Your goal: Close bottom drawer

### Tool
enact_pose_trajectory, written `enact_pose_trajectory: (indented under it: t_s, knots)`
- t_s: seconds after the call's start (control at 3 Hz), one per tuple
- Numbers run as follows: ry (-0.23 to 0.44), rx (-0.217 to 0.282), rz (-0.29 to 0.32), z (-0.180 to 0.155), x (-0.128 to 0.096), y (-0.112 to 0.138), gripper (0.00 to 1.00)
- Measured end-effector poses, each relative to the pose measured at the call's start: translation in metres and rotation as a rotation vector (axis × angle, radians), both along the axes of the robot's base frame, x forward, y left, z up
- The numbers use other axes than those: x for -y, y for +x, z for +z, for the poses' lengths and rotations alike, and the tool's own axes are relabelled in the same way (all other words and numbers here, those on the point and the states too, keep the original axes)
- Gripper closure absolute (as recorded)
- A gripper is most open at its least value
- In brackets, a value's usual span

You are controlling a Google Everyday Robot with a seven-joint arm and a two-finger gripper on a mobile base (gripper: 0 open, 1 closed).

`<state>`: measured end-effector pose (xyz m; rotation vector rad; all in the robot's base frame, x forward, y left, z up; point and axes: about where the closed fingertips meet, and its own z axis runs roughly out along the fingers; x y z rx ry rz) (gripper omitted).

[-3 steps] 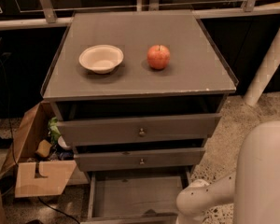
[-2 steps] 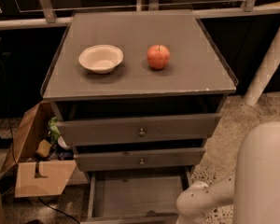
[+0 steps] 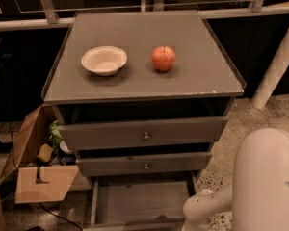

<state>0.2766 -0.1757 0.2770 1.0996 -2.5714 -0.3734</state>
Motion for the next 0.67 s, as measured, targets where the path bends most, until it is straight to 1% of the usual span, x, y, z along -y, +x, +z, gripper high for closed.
enact_pose_trajectory:
  t_s: [0.33, 0.67]
  knots:
    - [-0.007, 0.030, -0.096, -0.031, 0.006, 0.027, 1.00]
    - [-0.035, 0.033, -0.177, -0.063, 0.015, 0.043, 1.00]
